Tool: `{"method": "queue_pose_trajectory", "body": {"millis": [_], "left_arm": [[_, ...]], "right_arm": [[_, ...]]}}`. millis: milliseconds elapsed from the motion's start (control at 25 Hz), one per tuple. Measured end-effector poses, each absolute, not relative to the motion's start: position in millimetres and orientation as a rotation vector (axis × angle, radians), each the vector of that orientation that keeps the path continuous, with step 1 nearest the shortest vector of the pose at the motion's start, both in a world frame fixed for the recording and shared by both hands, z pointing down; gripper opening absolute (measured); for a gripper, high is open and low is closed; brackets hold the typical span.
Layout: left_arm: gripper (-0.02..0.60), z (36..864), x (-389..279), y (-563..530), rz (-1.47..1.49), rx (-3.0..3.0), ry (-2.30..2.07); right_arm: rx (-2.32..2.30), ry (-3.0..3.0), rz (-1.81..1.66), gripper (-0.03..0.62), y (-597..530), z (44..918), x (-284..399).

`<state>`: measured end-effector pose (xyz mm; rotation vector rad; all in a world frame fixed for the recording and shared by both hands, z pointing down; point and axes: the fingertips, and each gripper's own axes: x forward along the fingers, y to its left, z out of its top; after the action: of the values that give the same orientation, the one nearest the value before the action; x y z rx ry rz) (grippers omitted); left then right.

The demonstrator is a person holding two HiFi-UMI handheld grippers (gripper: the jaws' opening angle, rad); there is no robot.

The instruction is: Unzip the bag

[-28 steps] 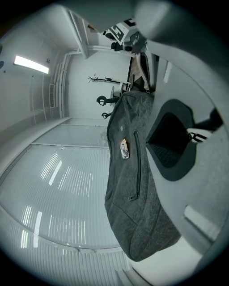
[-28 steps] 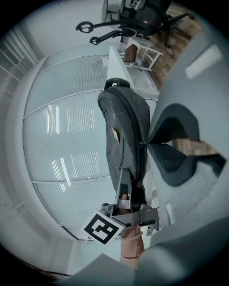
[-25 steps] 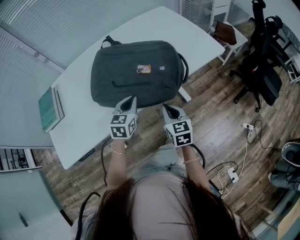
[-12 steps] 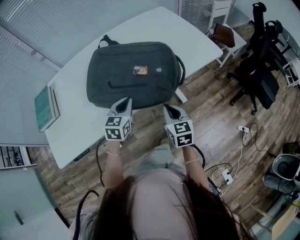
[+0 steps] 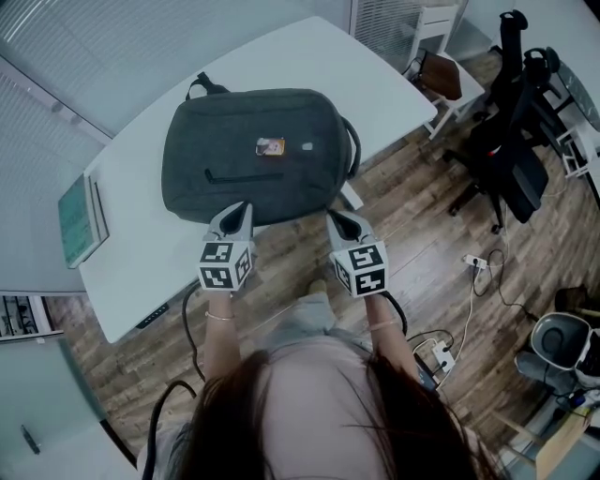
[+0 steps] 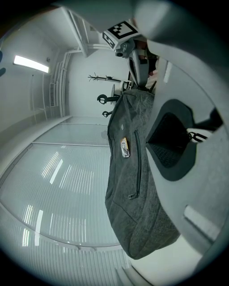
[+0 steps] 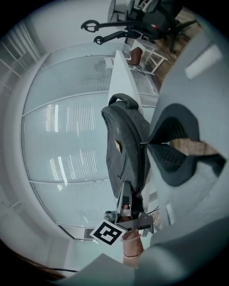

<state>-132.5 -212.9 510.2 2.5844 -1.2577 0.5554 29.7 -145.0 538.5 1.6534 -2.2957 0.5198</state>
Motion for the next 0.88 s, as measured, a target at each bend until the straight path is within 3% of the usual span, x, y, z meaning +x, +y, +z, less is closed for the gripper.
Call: {"method": "queue_pose_trajectory", "body": {"millis": [880], "left_arm": [[0.011,512,-132,-216,0.560,2.546,-1.292]], "right_arm": [[1.590,-2.337,0.489,0.009,-155,534,55]]}}
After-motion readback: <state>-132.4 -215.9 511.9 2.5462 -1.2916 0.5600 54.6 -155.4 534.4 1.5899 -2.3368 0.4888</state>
